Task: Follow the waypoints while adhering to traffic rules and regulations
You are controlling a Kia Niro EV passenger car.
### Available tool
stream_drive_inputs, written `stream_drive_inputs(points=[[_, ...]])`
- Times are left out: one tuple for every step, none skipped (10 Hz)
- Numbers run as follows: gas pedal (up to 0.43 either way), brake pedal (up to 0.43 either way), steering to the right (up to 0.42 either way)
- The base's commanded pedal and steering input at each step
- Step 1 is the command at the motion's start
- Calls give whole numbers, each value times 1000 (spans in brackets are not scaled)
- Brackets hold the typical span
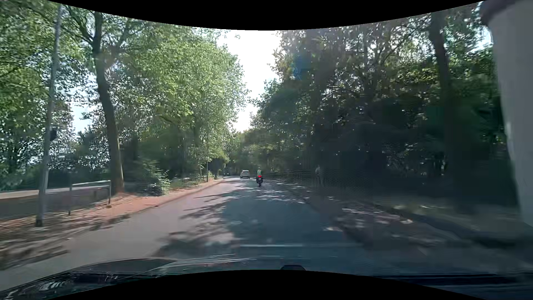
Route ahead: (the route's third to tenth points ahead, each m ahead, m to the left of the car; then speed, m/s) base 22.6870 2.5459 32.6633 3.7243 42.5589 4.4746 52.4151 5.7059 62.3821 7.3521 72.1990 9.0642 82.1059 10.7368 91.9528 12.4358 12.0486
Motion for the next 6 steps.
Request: stream_drive_inputs(points=[[177, 0, -12], [177, 0, -16], [177, 0, -16], [177, 0, -17], [177, 0, -18], [177, 0, -19]])
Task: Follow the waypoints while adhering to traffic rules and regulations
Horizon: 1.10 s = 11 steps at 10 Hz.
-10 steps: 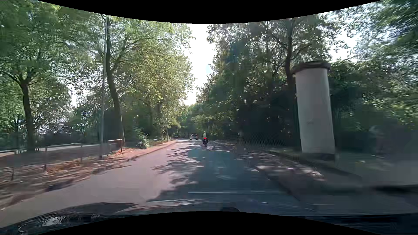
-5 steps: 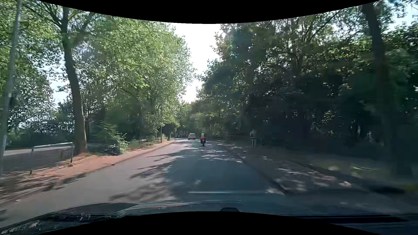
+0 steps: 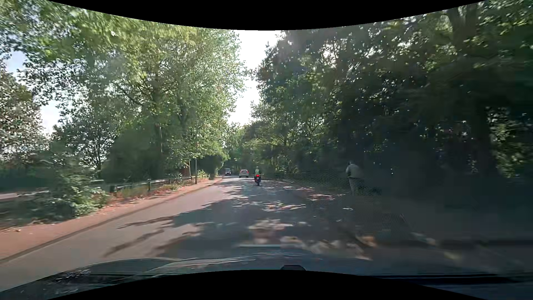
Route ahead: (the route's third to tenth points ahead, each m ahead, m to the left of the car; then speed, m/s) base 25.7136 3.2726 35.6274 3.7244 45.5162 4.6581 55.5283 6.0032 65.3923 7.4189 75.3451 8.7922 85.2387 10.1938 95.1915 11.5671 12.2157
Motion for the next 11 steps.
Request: stream_drive_inputs(points=[[177, 0, -20], [169, 0, -21], [157, 0, -22], [157, 0, -21], [150, 0, -21], [150, 0, -21], [150, 0, -21], [150, 0, -21], [150, 0, -21], [150, 0, -21], [150, 0, -21]])
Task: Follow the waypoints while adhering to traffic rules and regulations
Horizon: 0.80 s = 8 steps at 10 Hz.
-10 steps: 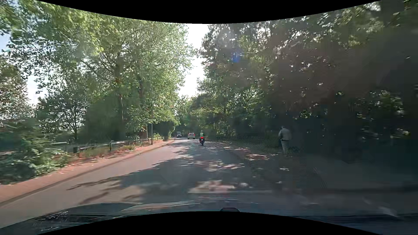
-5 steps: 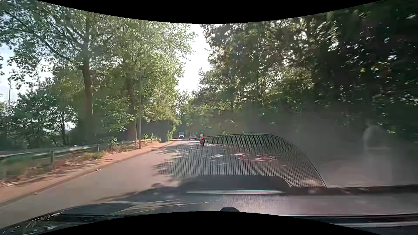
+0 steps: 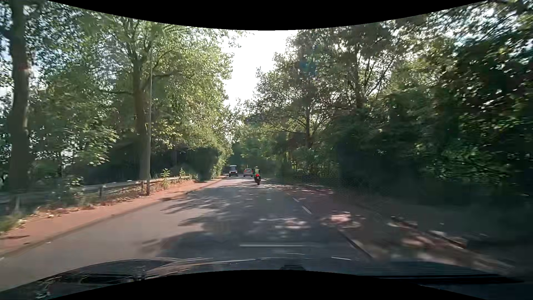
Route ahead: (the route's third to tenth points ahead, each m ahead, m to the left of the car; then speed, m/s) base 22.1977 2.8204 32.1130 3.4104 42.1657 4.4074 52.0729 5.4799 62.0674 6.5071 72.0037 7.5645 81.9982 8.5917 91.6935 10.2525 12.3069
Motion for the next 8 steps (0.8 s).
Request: stream_drive_inputs(points=[[150, 0, -21], [150, 0, -21], [157, 0, -21], [157, 0, -21], [157, 0, -21], [157, 0, -21], [157, 0, -21], [157, 0, -21]])
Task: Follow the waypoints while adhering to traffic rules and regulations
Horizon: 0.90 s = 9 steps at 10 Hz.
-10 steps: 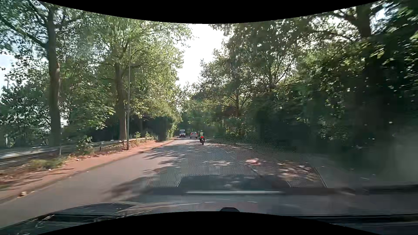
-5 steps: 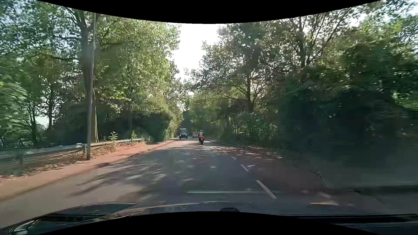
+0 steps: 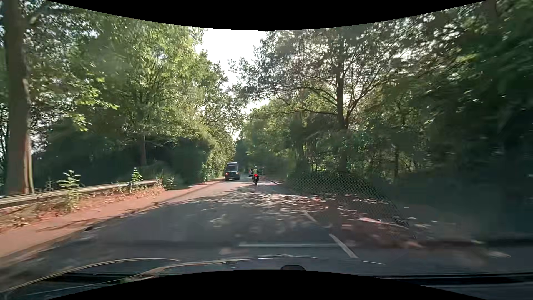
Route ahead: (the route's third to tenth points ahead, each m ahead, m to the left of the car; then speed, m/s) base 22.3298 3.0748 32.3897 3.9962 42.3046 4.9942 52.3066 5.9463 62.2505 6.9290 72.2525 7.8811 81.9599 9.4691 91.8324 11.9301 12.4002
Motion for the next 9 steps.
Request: stream_drive_inputs(points=[[157, 0, -21], [157, 0, -21], [157, 0, -22], [157, 0, -22], [157, 0, -23], [157, 0, -23], [157, 0, -23], [157, 0, -23], [157, 0, -23]])
